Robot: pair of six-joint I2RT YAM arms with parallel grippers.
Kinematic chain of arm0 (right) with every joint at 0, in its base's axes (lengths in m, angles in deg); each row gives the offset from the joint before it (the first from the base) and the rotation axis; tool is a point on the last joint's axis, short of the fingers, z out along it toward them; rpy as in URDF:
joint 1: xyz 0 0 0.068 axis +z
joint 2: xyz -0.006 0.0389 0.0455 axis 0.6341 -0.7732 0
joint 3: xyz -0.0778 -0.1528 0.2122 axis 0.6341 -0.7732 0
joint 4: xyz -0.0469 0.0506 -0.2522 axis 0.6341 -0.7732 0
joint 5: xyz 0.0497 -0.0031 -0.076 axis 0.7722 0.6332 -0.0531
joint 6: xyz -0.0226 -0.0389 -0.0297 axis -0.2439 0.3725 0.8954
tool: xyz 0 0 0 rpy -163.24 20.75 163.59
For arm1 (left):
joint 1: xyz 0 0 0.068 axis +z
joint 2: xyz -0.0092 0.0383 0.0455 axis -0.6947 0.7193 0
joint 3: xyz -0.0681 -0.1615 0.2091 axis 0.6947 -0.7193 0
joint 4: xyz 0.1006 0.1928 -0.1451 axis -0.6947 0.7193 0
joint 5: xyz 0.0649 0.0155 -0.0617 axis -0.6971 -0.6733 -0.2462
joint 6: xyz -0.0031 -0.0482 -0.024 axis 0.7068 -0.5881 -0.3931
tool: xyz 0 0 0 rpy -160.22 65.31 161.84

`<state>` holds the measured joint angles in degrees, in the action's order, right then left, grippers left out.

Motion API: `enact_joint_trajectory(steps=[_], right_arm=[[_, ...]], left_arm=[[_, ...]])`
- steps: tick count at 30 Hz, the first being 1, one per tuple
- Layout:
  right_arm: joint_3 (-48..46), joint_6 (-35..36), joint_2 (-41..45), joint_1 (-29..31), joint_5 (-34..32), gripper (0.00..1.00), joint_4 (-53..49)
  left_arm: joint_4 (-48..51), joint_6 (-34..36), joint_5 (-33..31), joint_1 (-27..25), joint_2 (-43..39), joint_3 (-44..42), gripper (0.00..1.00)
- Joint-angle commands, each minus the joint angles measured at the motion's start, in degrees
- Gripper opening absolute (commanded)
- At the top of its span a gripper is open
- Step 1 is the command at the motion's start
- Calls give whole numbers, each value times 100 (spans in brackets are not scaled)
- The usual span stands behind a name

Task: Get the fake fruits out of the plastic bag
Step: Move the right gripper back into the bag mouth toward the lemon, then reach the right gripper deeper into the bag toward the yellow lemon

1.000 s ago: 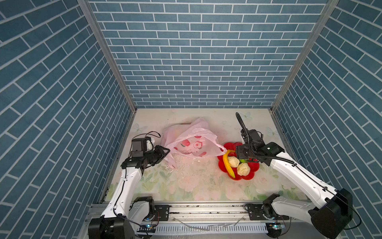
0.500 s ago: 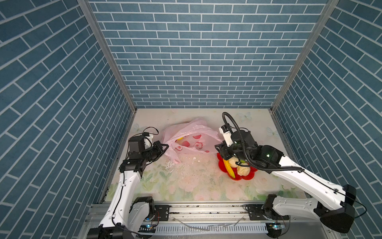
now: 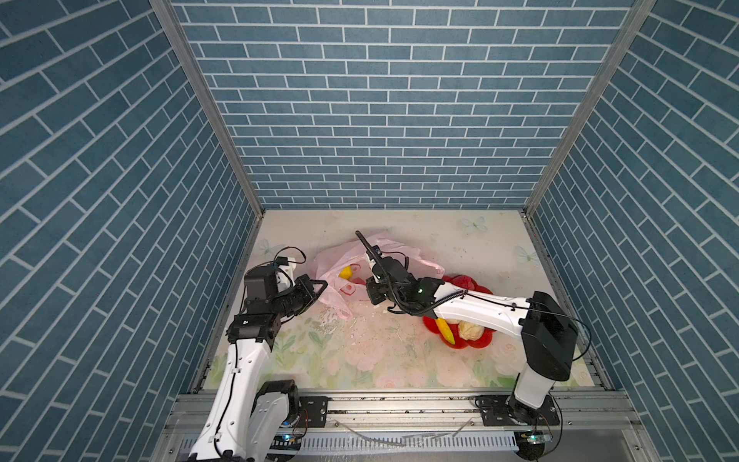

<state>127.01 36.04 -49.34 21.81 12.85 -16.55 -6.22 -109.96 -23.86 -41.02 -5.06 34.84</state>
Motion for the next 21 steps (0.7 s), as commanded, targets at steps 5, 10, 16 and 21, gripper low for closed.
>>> enact_joint_trajectory(steps=[5,10,16,21], right_arm=[[614,-354,-666,-8,523,20,623],[-111,330,-573,80,1032,12,976],[-663,1481,-442,89,1092,8,607],[-712,1982,-505,69,963,6,211]], left_arm=[[90,-25,108,-19,-267,-254,1],[-28,-149,32,-17,-321,-421,1],[-131,-274,-51,-11,-291,-387,2],[-135,-356,-74,-10,-375,-415,5]])
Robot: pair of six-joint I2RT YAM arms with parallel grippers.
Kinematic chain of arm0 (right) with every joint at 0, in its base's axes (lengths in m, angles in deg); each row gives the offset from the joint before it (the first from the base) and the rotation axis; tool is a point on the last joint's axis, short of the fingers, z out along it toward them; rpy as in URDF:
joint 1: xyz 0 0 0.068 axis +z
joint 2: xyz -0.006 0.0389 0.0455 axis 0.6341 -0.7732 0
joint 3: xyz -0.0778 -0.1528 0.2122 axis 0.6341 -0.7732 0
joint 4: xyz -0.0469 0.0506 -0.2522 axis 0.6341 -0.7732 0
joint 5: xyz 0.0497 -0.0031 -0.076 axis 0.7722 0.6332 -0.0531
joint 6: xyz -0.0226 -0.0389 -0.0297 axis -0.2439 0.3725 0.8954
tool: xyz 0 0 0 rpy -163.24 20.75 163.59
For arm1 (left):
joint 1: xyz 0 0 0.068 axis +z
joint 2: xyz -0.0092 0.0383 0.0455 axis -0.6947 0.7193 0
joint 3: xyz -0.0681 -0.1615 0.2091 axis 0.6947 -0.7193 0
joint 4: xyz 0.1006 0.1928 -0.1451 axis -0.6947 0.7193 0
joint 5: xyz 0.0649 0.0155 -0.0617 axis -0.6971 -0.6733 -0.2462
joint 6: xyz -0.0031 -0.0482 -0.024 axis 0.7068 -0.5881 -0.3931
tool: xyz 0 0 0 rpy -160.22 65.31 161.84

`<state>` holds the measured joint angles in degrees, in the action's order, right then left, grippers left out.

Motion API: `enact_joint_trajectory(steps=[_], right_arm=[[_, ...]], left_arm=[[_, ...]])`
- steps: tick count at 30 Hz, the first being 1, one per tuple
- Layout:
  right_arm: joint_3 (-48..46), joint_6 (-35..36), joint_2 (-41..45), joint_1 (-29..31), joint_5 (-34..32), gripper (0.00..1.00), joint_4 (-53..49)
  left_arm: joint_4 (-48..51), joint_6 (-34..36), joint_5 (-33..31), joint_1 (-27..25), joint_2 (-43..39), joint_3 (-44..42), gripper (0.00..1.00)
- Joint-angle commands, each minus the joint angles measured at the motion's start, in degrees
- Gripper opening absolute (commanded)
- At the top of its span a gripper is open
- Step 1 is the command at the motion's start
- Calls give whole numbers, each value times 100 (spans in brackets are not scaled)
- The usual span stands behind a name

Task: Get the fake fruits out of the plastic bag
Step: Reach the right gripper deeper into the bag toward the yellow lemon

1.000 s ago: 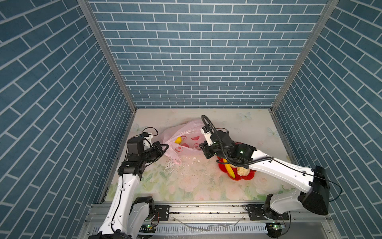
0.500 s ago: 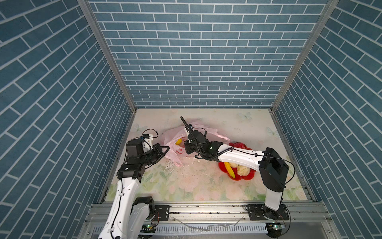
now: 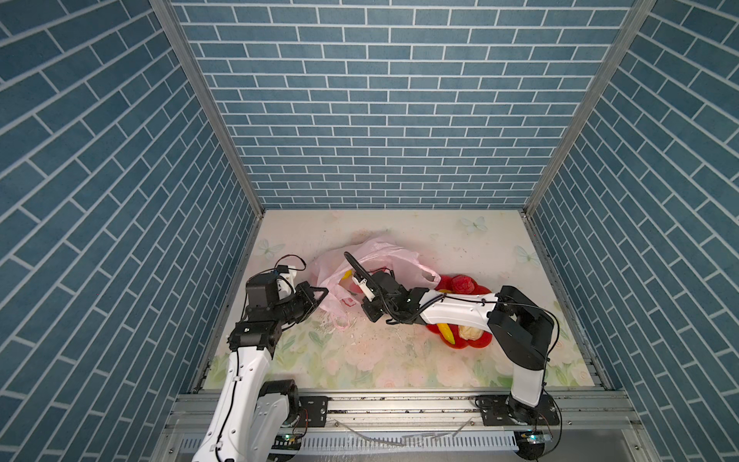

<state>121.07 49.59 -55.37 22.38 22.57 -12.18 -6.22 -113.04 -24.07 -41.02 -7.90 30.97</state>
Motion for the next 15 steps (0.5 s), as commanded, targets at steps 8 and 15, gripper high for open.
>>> enact_joint_trajectory(steps=[8,15], right_arm=[[839,801,-681,7,-15,5,-1167],[1672,1125,-1148,5,-132,5,-1635]], left_arm=[[288,237,119,-14,-349,-97,11],[1296,739,230,-8,-842,-159,14]])
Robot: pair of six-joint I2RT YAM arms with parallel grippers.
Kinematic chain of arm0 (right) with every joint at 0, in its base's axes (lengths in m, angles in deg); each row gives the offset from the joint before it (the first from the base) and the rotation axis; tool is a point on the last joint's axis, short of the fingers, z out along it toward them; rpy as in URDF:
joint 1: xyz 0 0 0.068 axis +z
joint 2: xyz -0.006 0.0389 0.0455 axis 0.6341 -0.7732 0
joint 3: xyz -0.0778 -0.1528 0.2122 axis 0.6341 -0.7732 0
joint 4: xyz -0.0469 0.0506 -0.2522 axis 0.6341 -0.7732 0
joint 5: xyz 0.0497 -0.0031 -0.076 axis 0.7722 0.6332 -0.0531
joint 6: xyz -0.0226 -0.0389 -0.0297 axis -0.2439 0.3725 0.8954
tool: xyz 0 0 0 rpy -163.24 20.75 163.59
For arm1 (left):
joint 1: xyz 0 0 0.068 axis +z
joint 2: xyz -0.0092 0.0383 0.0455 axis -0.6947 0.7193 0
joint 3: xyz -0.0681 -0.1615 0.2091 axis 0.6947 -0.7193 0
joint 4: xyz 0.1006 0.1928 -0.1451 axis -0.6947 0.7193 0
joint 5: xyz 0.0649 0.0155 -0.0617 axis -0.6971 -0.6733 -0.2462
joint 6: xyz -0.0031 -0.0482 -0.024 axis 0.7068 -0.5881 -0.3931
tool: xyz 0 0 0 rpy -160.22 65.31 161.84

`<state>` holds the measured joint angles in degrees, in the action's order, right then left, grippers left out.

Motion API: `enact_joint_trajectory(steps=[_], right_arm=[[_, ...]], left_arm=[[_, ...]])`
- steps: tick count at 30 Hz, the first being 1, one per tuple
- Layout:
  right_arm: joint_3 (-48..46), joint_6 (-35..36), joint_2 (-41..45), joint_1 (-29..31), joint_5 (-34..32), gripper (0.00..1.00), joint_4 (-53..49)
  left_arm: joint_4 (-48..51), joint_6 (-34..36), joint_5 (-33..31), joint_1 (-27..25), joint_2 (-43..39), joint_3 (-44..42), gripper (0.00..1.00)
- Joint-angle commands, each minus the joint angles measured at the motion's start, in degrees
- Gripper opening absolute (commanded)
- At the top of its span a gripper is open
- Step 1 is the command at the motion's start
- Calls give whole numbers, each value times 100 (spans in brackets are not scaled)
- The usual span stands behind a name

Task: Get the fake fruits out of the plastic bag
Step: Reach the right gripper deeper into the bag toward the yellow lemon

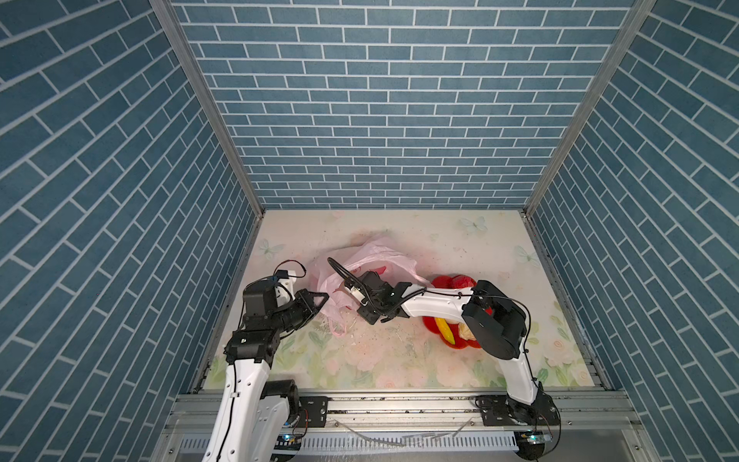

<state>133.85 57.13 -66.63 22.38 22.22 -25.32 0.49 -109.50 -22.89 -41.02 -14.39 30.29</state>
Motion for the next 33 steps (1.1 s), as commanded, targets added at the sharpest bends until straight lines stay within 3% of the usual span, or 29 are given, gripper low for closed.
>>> enact_joint_trajectory(steps=[1,10,17,20,25,33], right_arm=[[451,427,-19,5,-96,5,-333],[636,531,50,-32,213,10,-268],[764,-212,-98,-85,353,18,350],[831,-663,-191,-92,452,28,682],[858,-1448,-364,-89,763,54,1390],[947,-2237,-798,-83,828,67,2230]], left_arm=[[876,483,90,-8,-356,-92,13],[2153,879,-186,-8,-710,69,5],[2809,971,-241,-11,-940,55,5],[3009,900,-266,-11,-1141,-7,5],[3041,777,-200,-8,-1266,-95,5],[2874,634,-130,-9,-1266,-132,5]])
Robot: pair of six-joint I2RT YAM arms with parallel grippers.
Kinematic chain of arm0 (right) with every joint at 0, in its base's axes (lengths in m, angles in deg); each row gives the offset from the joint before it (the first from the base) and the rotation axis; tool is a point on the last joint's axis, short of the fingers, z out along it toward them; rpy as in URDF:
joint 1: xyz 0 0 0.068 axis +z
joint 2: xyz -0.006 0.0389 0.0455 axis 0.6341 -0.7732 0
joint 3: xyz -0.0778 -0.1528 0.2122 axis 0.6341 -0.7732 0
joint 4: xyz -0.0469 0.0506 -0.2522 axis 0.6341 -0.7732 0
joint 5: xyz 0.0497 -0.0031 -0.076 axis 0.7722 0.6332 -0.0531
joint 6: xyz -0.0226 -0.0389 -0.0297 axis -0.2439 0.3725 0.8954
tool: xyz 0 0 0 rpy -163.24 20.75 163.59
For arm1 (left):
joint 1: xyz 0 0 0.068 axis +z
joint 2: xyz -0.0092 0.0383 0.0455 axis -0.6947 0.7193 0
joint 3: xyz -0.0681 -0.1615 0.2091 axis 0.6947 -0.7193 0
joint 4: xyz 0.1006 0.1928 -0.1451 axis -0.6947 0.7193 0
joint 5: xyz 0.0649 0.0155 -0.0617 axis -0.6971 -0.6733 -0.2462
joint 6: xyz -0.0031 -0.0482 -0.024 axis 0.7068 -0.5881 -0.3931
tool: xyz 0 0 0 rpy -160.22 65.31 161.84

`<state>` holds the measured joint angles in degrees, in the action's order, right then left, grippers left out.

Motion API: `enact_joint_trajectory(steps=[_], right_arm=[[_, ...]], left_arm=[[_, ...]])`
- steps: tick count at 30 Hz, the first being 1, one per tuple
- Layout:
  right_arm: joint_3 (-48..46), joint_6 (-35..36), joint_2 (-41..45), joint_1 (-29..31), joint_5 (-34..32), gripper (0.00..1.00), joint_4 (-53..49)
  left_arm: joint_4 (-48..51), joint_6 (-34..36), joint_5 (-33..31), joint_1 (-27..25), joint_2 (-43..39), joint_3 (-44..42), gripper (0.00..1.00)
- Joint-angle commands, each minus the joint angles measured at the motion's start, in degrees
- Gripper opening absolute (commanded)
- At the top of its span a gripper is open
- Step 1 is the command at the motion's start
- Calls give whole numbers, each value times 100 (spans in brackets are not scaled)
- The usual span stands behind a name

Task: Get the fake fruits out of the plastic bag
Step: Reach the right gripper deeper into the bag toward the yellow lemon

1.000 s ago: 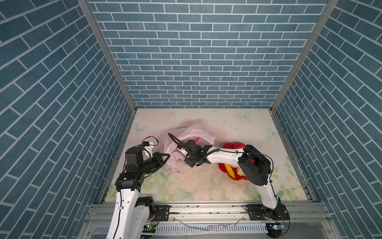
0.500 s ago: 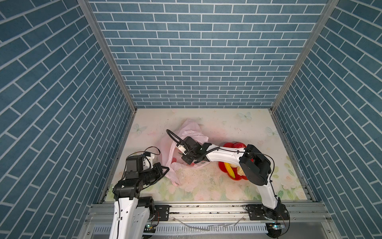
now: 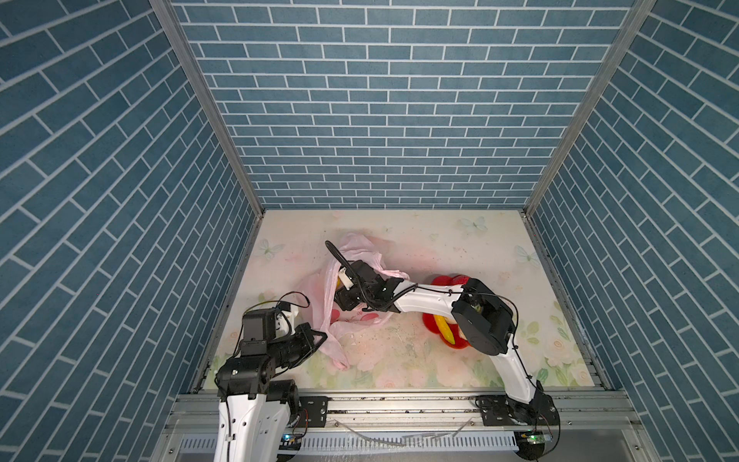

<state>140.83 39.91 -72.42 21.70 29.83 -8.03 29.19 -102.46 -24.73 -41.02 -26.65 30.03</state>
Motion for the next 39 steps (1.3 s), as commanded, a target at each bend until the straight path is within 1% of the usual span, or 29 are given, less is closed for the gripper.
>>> enact_joint_trajectory(steps=[1,7,10,18,20,22,27,39], right_arm=[[280,-558,-293,-15,27,69,557],[426,-653,-562,-25,-218,73,941],[406,-679,-647,-28,-208,74,1253],[367,-883,-871,-41,49,75,2070],[374,-908,-874,-43,25,75,2067],[379,-899,-857,-41,-38,75,2027],[593,-920,-1035,-59,29,76,2003],[1251,-1285,-1611,-84,-208,77,2048]], left_arm=[[-88,-151,81,-11,-40,-132,5],[-909,-736,319,-10,-9,-360,5],[-1162,-827,470,-8,59,-430,3],[-1206,-728,728,-8,219,-350,1],[-1045,-615,713,-8,275,-276,7],[-925,-500,644,-11,319,-172,8],[-1092,-542,737,-8,402,-126,5],[-1317,-476,998,-8,628,-159,4]])
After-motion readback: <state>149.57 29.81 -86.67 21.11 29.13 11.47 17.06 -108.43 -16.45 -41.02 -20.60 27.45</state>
